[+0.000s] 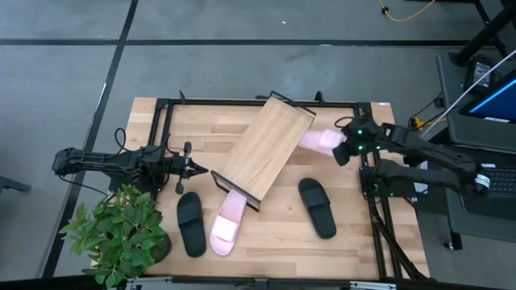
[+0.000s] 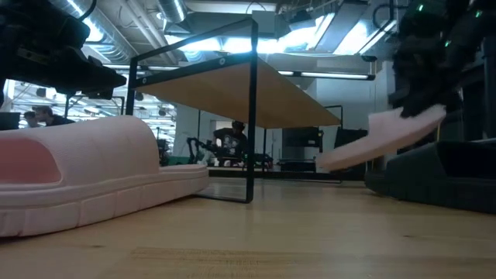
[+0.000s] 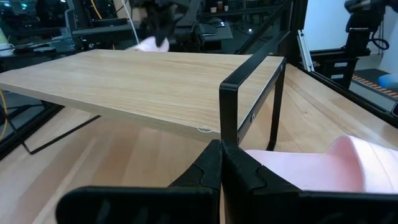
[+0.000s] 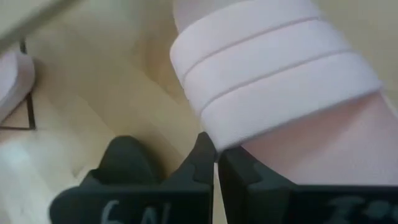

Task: Pick and place slides into the shelf
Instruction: Put the right pink slide on the shelf

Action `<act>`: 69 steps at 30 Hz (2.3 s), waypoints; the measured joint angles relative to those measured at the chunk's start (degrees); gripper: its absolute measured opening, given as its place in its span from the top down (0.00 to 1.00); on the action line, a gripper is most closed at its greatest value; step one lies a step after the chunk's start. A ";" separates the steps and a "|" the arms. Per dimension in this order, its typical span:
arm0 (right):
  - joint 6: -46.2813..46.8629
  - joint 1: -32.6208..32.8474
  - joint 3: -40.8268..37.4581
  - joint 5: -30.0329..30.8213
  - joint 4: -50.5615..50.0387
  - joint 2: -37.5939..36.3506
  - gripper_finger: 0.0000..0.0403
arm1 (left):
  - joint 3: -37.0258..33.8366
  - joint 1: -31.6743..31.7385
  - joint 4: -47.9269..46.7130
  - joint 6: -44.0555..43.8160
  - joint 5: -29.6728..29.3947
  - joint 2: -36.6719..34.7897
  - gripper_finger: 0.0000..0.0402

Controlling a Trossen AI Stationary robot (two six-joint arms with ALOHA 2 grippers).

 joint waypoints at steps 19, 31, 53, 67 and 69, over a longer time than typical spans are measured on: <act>2.82 -0.02 13.32 7.73 -21.90 -1.94 0.98 | 0.00 0.00 0.00 0.00 0.00 0.00 1.00; 0.38 -0.02 13.32 20.15 -18.02 -1.99 0.98 | 0.00 0.00 0.00 0.00 0.00 0.00 1.00; -18.19 -0.02 13.30 19.19 7.83 -1.92 0.98 | 0.00 0.01 0.00 0.01 0.00 -0.02 1.00; -18.91 0.38 13.25 1.49 17.19 0.26 0.98 | 0.00 0.01 0.00 0.02 -0.02 -0.01 1.00; -19.07 0.97 13.25 1.50 17.80 1.45 0.98 | 0.00 0.00 0.00 0.02 -0.02 -0.01 1.00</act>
